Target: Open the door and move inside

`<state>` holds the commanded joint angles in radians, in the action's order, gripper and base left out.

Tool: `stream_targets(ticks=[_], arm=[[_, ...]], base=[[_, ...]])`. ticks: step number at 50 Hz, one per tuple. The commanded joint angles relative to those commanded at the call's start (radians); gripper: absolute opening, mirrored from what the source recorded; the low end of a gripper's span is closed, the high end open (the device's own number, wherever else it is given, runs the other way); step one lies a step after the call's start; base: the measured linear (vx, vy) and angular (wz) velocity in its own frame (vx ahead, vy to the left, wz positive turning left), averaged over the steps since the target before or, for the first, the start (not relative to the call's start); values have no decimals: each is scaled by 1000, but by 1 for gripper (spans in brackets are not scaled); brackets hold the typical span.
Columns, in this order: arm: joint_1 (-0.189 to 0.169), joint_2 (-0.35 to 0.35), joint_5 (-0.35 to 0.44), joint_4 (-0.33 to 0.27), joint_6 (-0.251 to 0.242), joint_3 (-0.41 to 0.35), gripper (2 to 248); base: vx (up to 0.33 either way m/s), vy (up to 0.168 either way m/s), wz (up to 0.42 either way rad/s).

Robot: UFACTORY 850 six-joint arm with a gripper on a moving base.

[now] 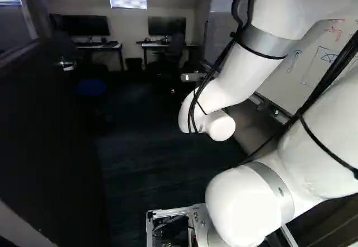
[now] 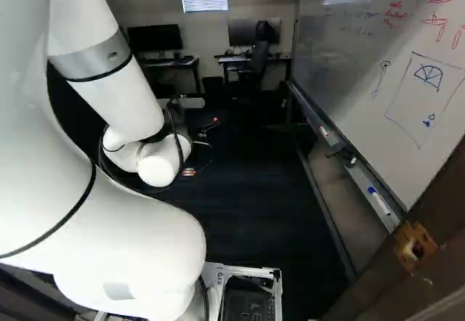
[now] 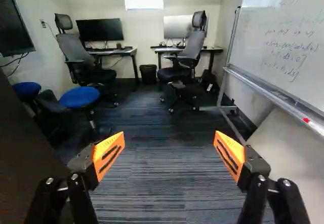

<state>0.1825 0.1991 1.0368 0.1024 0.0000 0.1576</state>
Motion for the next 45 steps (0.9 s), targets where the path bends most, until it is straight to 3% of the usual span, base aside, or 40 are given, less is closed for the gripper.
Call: stream_targets(ticks=[45], arm=[[0, 0, 0, 0, 0, 0, 247]], base=[[191, 1, -11]])
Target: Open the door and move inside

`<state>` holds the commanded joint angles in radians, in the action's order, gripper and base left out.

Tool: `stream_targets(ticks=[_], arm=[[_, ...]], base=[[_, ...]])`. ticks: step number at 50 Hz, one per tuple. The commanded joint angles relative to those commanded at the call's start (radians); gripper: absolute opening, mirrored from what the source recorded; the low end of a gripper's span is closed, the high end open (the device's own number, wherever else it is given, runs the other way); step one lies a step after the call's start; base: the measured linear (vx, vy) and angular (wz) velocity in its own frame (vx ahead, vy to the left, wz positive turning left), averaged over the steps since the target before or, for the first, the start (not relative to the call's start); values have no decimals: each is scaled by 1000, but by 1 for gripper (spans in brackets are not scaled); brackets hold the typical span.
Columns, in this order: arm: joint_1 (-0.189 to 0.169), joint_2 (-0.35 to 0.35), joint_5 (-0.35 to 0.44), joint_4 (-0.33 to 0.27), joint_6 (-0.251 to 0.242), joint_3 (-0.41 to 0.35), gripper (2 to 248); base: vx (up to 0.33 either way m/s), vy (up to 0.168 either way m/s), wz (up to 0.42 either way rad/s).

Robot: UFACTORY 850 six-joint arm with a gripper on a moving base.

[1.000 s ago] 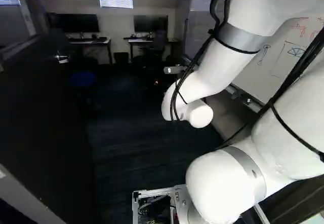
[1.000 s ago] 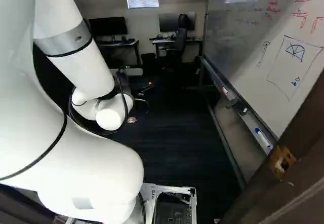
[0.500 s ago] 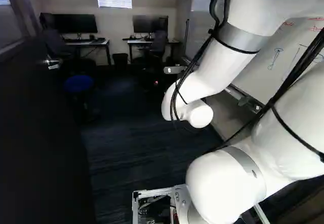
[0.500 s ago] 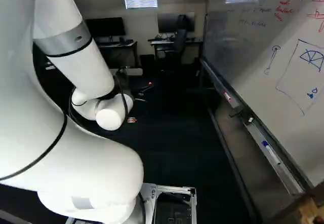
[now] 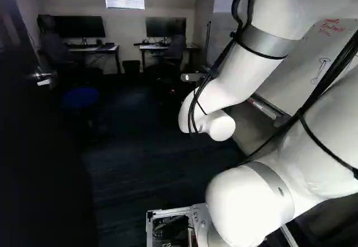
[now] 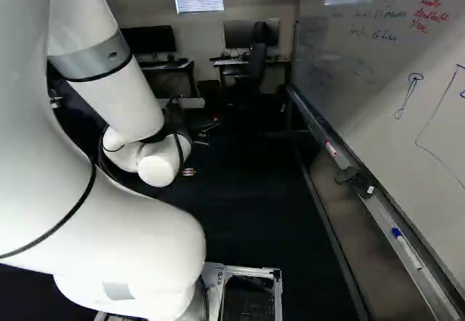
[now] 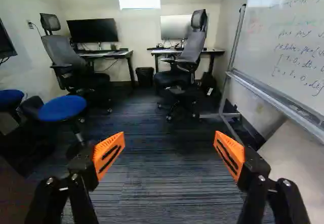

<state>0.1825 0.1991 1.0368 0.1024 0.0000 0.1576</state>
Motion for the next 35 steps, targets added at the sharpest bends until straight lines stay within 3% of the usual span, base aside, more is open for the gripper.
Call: stream_targets(ticks=[35], arm=[[0, 0, 0, 0, 0, 0, 247]], base=[[200, 0, -11]])
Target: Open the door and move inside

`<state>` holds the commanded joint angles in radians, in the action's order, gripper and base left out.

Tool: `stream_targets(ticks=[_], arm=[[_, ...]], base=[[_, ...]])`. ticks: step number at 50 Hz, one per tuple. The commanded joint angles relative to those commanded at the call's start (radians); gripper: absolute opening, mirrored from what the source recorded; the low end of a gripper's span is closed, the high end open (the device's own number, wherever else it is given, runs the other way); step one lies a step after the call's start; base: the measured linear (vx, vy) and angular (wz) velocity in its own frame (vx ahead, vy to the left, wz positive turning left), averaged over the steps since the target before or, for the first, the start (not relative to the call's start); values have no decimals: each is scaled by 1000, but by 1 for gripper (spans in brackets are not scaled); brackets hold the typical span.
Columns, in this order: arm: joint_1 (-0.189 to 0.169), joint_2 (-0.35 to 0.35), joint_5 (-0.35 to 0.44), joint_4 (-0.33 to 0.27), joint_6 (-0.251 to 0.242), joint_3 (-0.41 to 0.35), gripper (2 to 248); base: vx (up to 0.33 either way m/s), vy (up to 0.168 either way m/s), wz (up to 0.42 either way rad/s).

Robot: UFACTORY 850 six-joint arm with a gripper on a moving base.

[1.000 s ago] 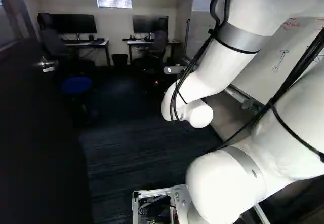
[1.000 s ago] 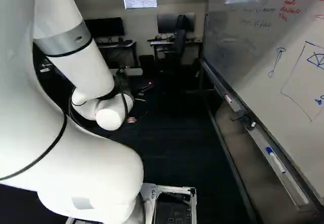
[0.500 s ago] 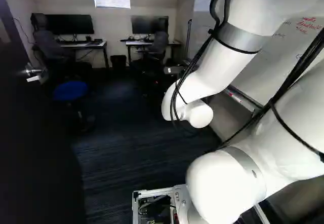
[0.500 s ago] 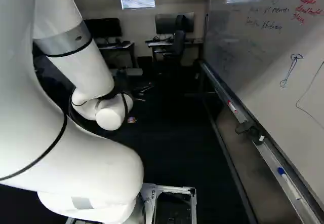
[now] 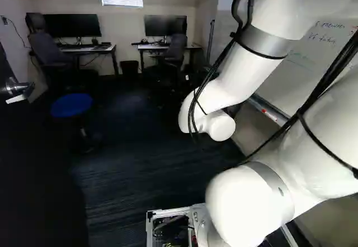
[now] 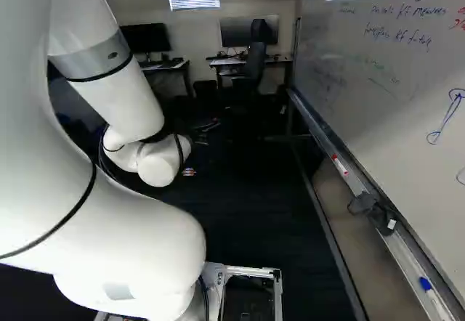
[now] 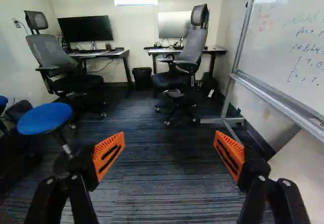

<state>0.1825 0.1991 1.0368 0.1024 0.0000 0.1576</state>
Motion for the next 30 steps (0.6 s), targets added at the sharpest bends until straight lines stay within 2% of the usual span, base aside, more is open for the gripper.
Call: stream_targets(ticks=[30], arm=[[0, 0, 0, 0, 0, 0, 247]], base=[[227, 0, -25]])
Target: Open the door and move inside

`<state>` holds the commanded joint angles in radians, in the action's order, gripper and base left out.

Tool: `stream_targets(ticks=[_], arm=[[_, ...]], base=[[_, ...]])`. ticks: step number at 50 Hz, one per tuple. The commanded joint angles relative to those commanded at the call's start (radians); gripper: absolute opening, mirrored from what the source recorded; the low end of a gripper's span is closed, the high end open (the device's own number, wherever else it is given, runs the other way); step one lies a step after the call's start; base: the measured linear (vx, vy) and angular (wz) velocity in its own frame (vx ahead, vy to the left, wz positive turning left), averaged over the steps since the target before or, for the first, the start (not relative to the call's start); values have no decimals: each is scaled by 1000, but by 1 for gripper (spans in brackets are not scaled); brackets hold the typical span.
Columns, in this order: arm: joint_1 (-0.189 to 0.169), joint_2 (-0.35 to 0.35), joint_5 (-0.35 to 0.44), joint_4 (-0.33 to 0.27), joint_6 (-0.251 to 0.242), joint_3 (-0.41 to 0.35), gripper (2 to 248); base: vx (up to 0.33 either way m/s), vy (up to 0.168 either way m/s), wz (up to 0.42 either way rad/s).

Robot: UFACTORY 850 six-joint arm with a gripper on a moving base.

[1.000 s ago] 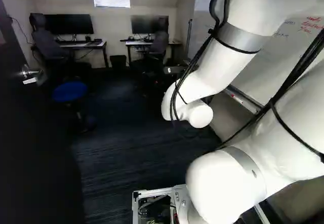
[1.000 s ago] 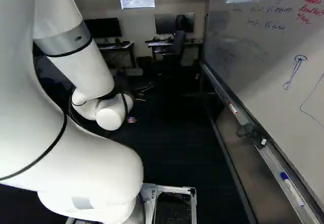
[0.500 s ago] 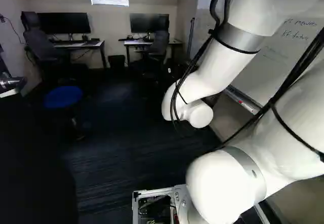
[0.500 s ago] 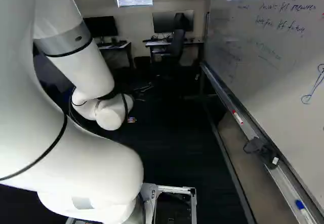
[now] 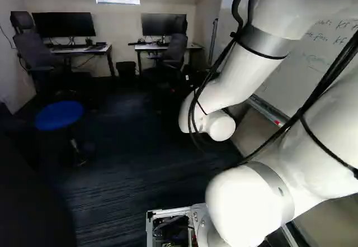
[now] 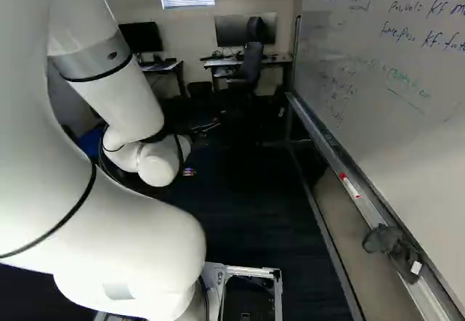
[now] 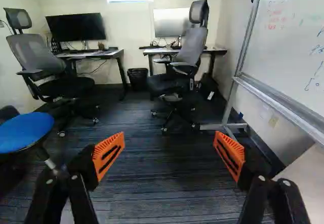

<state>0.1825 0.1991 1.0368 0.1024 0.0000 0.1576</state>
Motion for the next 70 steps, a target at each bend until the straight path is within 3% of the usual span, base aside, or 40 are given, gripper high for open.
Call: stream_targets(ticks=[70], arm=[[0, 0, 0, 0, 0, 0, 247]], base=[[234, 1, -19]])
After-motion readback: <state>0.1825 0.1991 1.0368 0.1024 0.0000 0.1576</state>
